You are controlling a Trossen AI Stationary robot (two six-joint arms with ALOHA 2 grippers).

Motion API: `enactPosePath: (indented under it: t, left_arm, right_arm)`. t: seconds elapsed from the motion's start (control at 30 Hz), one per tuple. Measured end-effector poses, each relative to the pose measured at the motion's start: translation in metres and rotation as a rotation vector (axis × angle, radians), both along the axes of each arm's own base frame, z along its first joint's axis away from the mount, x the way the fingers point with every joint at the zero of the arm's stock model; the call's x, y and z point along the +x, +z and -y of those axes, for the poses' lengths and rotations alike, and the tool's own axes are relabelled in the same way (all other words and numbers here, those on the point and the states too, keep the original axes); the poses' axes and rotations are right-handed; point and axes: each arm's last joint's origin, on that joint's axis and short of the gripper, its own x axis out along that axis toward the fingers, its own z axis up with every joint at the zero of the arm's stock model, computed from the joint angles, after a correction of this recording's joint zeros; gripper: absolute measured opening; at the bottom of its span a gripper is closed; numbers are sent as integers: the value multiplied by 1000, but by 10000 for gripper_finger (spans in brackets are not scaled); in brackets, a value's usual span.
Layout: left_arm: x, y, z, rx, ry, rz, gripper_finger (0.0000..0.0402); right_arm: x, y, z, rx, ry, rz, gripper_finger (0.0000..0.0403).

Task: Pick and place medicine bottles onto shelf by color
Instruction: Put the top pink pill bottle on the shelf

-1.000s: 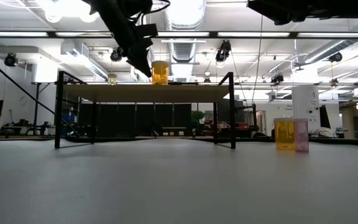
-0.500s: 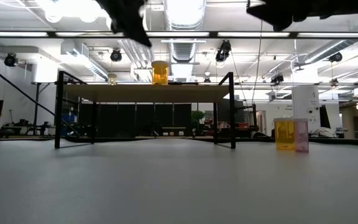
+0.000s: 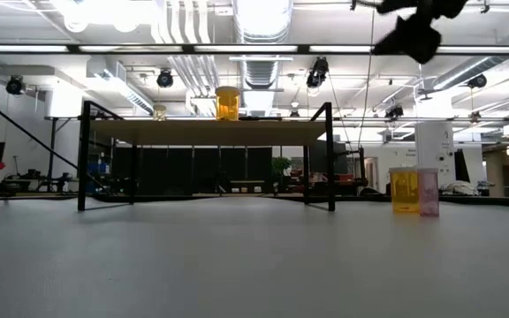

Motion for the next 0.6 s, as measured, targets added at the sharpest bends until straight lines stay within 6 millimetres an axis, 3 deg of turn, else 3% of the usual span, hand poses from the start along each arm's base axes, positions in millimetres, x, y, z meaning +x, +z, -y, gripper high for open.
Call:
enactPosePath:
  t: [0.13,0.3,0.6]
  left_arm:
    - [-11,-5,-3,15,-10,70,1]
    - [-26,-10,-9,49,7,143,1]
    - [-49,-13,-19,30,41,251,1]
  right_arm:
    - [1,-5,0,143,-193,-254,290]
    - [1,-22,0,177,-387,-524,290]
    - [10,-62,7,124,-571,-695,290]
